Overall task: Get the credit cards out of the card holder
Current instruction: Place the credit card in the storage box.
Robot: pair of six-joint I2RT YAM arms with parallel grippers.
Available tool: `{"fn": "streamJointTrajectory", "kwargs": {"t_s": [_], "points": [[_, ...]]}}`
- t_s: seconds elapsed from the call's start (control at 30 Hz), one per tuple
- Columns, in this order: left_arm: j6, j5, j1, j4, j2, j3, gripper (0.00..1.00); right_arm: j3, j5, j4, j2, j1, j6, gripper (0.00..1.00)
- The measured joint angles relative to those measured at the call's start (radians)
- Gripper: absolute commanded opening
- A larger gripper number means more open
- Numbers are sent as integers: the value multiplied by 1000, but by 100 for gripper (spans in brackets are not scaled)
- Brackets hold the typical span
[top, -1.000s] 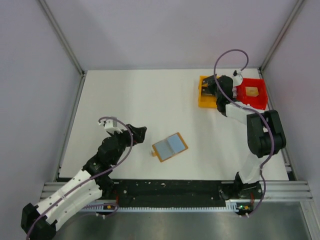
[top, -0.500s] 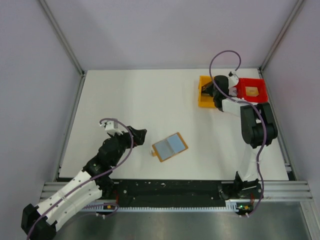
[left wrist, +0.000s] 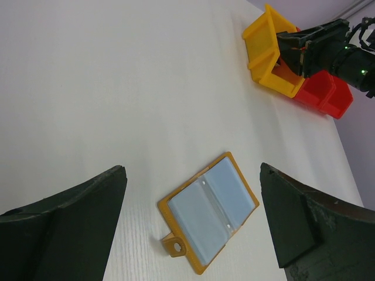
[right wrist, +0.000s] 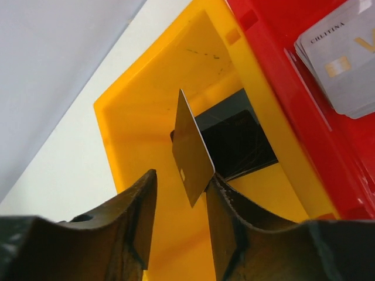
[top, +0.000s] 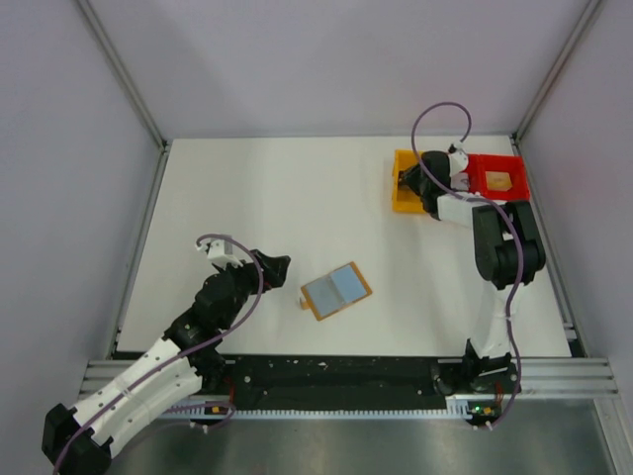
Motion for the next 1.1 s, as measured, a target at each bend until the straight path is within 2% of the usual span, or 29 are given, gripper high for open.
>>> {"fn": "streamJointTrajectory", "kwargs": {"t_s": [0.3,0.63,0.9,1.1], "points": [[-21,19,0,-12,-2,0,99,-39,13,-104,-84,0,-68,71],[-42,92,0,-73,53,20,99,-113,26,-214,-401,32,-251,85],[-43,187,0,-176,240,91,96,-266,-48,-333,-628,279,-462,89],[-54,287,0,-195,357,105,88,-325,-111,-439,-673,478,-595,89]]}}
